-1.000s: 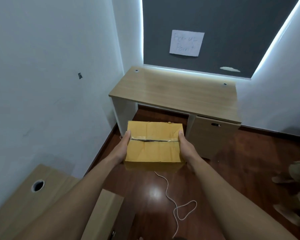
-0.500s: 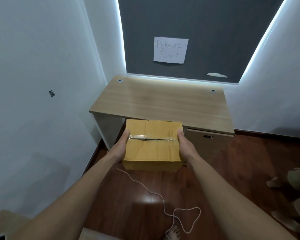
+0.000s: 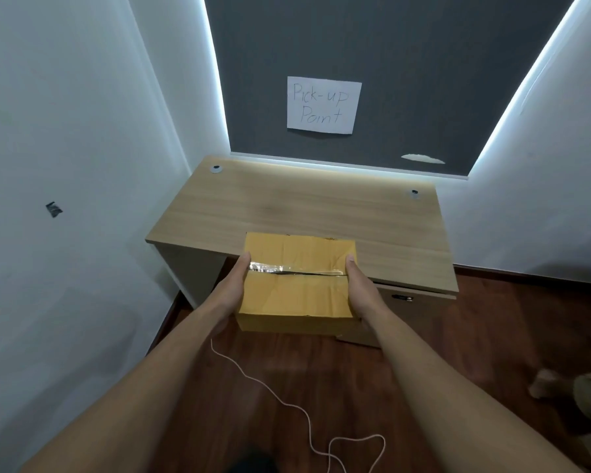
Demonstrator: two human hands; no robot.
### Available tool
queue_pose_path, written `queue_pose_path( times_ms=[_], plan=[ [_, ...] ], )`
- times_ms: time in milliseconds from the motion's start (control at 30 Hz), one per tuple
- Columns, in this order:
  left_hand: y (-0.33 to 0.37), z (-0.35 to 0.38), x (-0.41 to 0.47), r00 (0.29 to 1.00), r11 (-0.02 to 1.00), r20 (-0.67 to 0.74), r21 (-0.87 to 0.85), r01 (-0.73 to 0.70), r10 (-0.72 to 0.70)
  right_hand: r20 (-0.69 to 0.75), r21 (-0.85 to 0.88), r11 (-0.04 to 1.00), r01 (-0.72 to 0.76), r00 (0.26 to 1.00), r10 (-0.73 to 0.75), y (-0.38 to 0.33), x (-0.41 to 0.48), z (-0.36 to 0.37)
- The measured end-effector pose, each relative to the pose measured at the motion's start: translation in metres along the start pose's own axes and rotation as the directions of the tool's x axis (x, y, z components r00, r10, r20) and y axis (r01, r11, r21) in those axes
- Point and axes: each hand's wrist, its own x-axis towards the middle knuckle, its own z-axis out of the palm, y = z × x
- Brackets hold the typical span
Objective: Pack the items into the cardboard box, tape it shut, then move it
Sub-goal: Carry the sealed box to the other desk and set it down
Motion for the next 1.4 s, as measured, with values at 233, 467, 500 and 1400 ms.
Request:
queue_pose_path(
  times_ms=[233, 467, 500, 1400],
  plan=[
    [0.031, -0.01, 0.069, 1.0, 1.0, 0.008, 0.024, 0.018, -0.018, -0.023, -0.085, 0.996, 0.003, 1.0, -0.005, -0.027, 0.06, 0.013],
    [0.081, -0.031, 0.146, 0.997, 0.999, 0.074, 0.039, 0.027, -0.03, -0.076, -0.059, 0.998, 0.003, 0.997, -0.008, -0.062, 0.121, 0.039],
    [0.088, -0.035, 0.158, 0.996, 0.999, 0.084, 0.038, 0.028, -0.031, -0.085, -0.046, 0.999, 0.003, 0.996, -0.007, -0.067, 0.132, 0.043],
    [0.141, -0.06, 0.333, 0.97, 0.988, 0.198, 0.087, 0.124, -0.139, -0.154, 0.002, 0.993, -0.119, 0.981, 0.118, -0.111, 0.29, 0.086]
  ],
)
